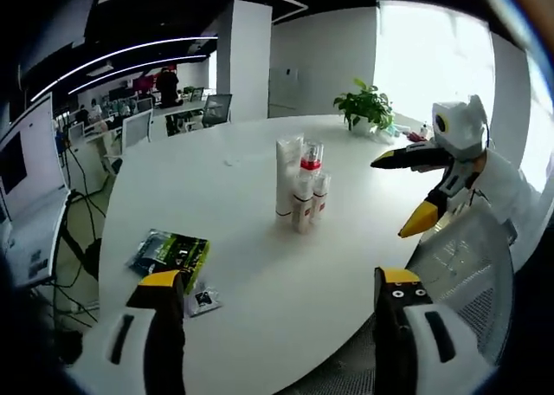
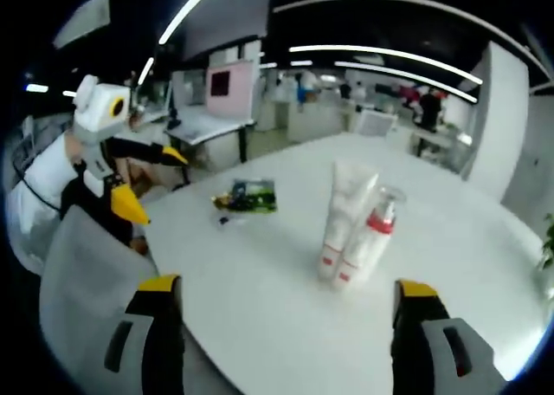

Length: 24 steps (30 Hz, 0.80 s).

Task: Arrange the skincare products in the storage area until every visible bottle or jar stands upright without overlapping.

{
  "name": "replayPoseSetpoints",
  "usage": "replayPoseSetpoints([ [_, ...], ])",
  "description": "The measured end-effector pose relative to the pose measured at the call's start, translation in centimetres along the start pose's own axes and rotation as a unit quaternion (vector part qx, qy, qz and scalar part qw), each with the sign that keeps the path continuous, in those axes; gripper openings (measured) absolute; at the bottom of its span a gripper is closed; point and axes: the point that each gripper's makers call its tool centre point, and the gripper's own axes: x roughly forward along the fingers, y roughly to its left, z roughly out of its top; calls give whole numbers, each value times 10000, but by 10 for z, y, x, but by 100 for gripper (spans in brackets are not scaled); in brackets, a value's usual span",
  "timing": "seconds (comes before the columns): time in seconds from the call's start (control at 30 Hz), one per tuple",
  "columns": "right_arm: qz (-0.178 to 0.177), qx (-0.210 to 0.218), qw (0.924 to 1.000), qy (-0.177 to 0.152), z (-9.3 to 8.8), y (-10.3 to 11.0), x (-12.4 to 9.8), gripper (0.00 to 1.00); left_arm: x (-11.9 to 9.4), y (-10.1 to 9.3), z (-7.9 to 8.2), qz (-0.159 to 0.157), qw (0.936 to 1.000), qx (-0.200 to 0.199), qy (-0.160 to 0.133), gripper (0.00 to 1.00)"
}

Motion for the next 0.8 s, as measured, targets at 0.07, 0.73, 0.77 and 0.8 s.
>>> replayPoseSetpoints([
  [0.07,21,25,10000,-42,0,-1,-3,100,0,-4,0,6,10000,0,-29,90],
  [0.73,339,-245,9990,-161,-6,-1,-27,100,-13,-32,-8,320,9994,-127,30,99],
  [0.77,363,-264,9988,-170,-7,0,-28,100,-14,-33,-9,318,9994,-134,36,99],
  [0.8,375,-278,9987,-187,-7,0,-29,100,-15,-36,-11,319,9994,-139,44,99],
])
